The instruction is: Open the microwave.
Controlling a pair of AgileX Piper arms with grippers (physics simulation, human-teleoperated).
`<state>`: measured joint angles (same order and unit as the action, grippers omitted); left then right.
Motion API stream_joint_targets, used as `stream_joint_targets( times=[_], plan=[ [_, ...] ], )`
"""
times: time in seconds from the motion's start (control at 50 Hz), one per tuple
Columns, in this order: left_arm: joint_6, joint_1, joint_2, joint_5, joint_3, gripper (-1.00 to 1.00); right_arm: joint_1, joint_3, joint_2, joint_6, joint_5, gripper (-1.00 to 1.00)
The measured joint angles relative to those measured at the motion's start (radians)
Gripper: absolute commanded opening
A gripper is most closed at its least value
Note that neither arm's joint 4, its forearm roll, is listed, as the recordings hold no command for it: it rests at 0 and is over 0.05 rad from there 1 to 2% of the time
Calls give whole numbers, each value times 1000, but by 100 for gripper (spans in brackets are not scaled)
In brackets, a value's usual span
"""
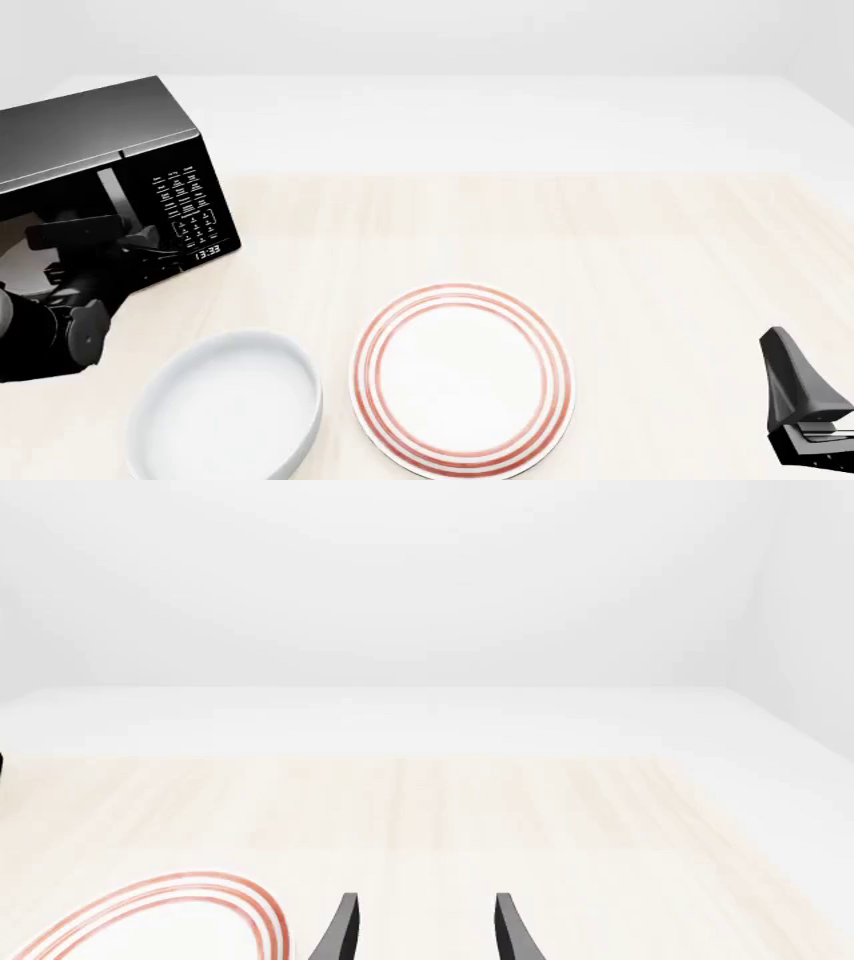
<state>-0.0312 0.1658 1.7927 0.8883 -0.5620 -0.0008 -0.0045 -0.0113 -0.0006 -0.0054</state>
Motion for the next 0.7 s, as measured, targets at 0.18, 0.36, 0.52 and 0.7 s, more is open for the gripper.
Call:
stream_joint_targets(
  times=[0.18,0.36,0.52,0.7],
  plan=[
    [-2,-3,-9,6,15,-100,0,0,0,0,0,100],
    [1,-11,-37,0,48,-100,0,0,0,0,0,100],
    [5,-20,-70,-6,85,-100,0,0,0,0,0,100],
    [8,-31,-99,-2,124,-100,0,0,0,0,0,100]
  ],
)
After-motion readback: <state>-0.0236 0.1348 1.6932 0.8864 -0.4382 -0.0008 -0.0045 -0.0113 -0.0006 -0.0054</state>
